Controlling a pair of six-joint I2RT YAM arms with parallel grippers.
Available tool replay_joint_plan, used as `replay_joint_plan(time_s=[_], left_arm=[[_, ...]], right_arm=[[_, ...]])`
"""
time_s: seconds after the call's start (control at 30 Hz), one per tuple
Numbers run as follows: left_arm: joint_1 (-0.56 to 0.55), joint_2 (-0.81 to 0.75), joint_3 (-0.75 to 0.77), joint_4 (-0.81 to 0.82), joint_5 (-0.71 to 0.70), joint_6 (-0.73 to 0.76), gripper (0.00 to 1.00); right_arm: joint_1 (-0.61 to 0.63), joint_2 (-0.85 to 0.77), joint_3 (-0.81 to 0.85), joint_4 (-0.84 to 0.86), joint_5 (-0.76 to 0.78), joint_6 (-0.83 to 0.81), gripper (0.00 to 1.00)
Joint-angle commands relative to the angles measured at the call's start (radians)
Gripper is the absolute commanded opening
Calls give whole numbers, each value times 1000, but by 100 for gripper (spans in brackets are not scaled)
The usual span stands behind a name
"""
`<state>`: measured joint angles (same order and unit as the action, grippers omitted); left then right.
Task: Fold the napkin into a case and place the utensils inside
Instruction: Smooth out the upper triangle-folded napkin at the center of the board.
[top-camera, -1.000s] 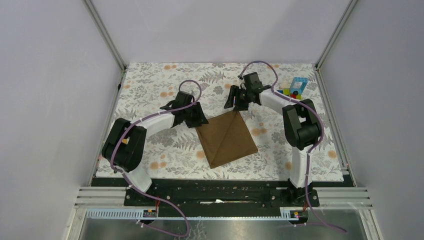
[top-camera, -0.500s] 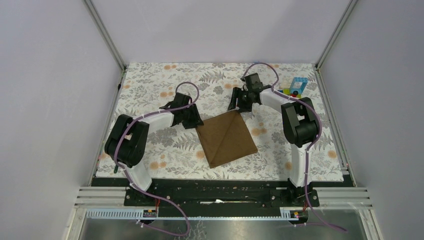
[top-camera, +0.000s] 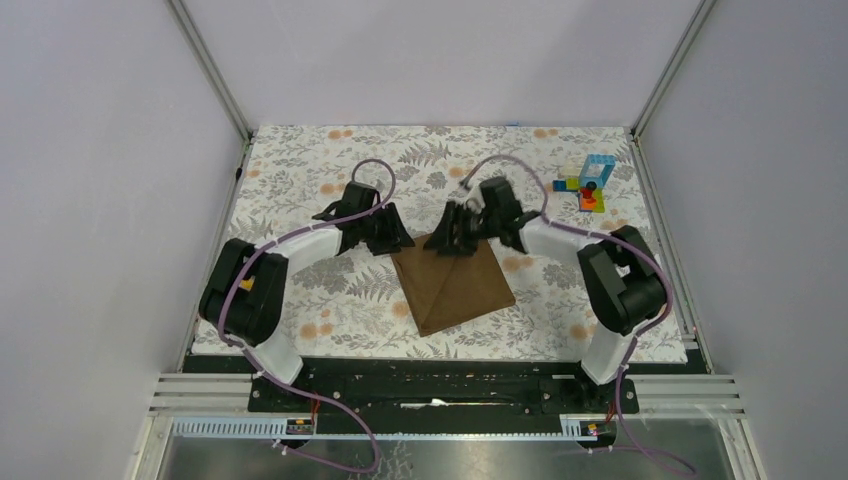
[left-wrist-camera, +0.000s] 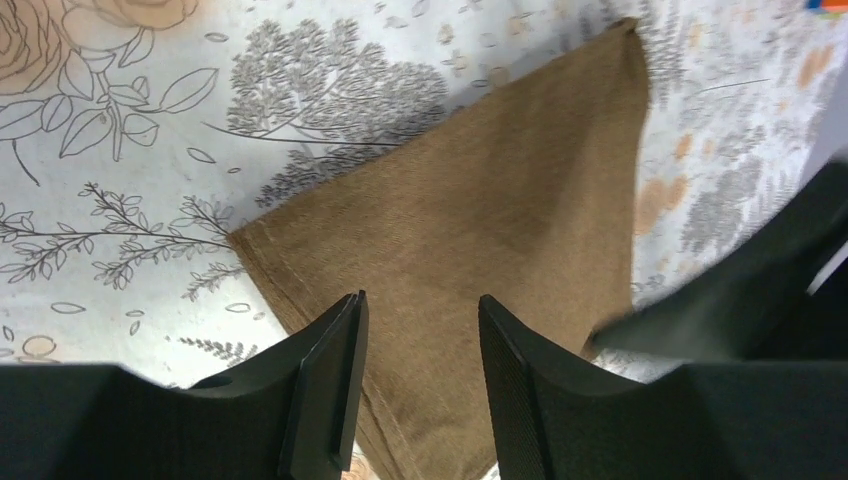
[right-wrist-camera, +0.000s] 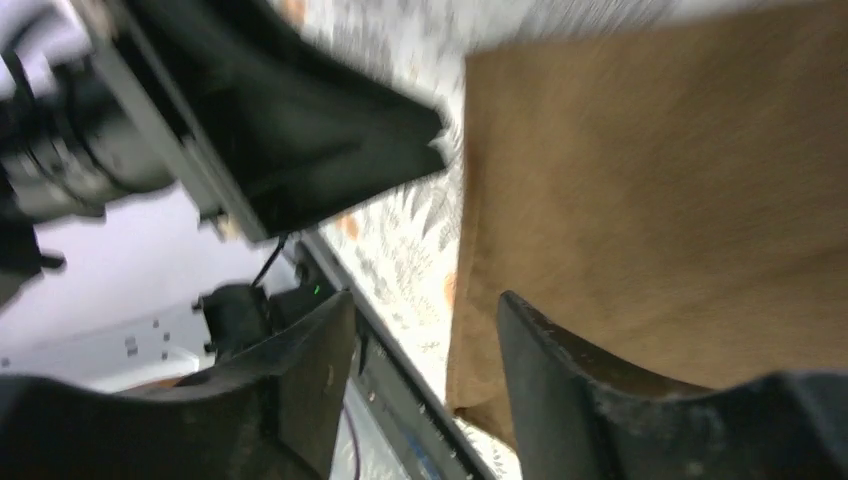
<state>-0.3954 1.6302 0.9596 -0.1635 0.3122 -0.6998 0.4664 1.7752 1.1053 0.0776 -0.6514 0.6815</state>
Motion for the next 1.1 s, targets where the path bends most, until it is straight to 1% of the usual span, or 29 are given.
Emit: replay_joint_plan(time_s=[0.0,0.1,0.23,0.33,0.43,0.47,0.53,0.63,0.67,0.77,0.83,0.9,1.0,1.07], left_arm=[[7,79,23,54,1,8,48],[10,110,10,69,-9,16,46],[9,122,-39,104,-11,7,44],[10,110,-77,111,-31,11,44],[9,85,-83,87,-39,22,43],[10,74,-80,74,-35,25,43],[10,41,-64,46,-20,31,45],[10,-9,-31,9,31,39,48],[9,-23,-26,6,45,37,48],[9,-45,-16,2,62,27,50],[9,-35,-20,19,61,20,52],[9,3,-22,41,77,15,52],[11,75,-46,119,119,5,50],[14,112,-49,99,83,20,49]], right_arm=[[122,5,-129,271,-140,184,58],[168,38,-177,331,-157,203,51],[200,56,-273,415,-164,228,45],[214,67,-351,477,-171,254,43],[231,82,-392,514,-193,266,41],[234,76,-397,503,-192,258,40],[235,34,-389,423,-169,211,40],[236,-59,-326,187,-93,89,42],[236,-83,-307,145,-83,68,43],[236,-113,-258,104,-79,55,45],[239,-97,-248,132,-84,69,46],[248,-48,-250,191,-108,99,47],[262,48,-264,282,-153,143,44],[270,81,-300,339,-171,168,43]])
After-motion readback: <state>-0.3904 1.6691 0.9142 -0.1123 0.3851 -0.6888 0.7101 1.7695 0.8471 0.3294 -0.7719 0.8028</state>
